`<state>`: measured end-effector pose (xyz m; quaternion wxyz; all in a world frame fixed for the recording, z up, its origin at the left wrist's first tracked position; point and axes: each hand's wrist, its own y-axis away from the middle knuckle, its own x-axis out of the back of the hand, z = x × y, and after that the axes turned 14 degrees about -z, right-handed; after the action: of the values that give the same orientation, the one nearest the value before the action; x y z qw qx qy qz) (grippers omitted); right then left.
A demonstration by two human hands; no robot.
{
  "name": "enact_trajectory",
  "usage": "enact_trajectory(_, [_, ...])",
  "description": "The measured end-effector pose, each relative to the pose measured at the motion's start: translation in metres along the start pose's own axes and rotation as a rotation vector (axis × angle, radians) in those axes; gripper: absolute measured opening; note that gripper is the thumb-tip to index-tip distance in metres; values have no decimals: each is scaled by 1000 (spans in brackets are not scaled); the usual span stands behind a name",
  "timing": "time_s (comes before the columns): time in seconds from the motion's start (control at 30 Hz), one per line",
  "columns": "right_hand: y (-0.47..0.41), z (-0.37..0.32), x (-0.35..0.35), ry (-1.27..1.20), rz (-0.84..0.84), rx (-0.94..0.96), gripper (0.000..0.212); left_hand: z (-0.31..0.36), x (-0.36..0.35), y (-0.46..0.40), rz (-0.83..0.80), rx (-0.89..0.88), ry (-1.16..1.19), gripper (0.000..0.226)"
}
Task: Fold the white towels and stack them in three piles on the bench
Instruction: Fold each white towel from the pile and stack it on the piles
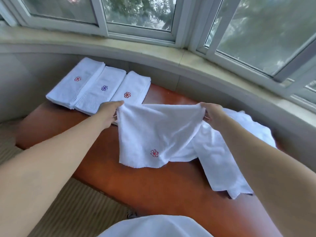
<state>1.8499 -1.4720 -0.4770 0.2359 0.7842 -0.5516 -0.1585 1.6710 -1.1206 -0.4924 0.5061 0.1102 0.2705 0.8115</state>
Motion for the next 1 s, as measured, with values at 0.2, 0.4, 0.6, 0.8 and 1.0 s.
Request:
enact_trajectory(0.2, [29, -17, 0, 282, -167, -87, 11, 37, 6, 20, -49, 12, -219, 9])
enact_trajectory(0.4, [35, -77, 14, -10, -25, 149, 8, 77, 16, 29, 9, -144, -17, 6])
enact_trajectory(0.6, [37, -85, 11, -2, -24, 256, 18, 87, 9, 32, 65, -191, -14, 5])
enact_trajectory(0.8, [42, -89, 11, 32, -47, 254, 23, 93, 10, 32, 90, -248, -42, 12])
enact_trajectory(1.0, [52, -89, 8, 555, 30, 364, 35, 95, 12, 36, 40, -285, -176, 20])
